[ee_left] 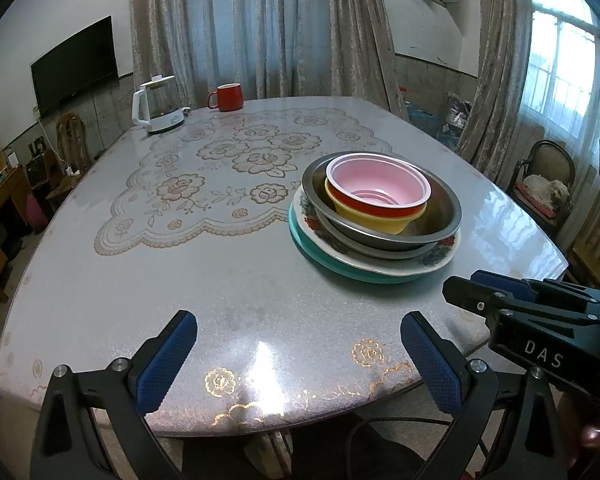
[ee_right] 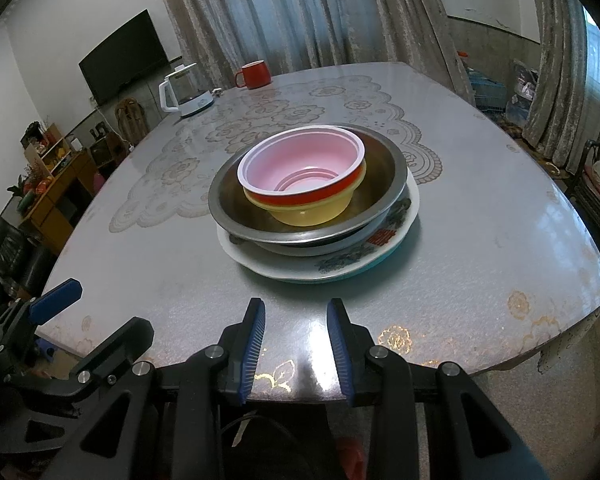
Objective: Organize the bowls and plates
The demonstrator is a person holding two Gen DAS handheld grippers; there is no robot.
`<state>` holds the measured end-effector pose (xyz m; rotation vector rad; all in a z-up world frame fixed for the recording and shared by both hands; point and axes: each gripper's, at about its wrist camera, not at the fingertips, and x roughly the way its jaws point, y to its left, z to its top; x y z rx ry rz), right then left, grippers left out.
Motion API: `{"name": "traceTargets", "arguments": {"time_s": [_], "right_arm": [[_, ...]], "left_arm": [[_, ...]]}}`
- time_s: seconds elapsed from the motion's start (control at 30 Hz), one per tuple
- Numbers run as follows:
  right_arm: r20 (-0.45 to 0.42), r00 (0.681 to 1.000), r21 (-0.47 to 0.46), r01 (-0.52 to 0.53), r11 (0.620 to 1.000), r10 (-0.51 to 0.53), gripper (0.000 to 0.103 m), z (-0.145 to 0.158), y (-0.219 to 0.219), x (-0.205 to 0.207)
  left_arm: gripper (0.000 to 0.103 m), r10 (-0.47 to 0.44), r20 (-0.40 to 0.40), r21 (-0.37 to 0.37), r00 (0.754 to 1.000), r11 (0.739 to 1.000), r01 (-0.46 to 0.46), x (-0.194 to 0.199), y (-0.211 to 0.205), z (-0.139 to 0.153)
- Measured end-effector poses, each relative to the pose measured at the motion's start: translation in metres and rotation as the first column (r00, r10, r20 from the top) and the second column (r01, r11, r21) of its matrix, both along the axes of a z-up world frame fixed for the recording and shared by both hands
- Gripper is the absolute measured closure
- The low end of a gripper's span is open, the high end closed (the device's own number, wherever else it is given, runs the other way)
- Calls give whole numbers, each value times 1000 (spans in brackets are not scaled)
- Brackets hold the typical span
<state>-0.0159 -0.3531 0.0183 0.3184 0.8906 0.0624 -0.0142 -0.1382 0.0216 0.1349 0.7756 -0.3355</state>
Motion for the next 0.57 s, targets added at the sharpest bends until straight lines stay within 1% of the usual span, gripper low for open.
{"name": "traceTargets", "arguments": {"time_s": [0.33, 0.5, 0.57], "right_arm": [[-6, 1000, -3, -3, 1000, 3, 71, 0, 1, 3], [-9, 1000, -9, -4, 1000, 4, 71, 0, 2, 4], [-10, 1000, -11, -3, 1000, 3, 71, 0, 3, 5]], "left_arm": [[1, -9, 3, -7, 1000, 1000, 9, 1, 1, 1], [1, -21, 2, -26, 1000, 999, 21, 2, 2, 1], [1, -14, 8, -20, 1000, 1000, 14, 3, 3, 1]]}}
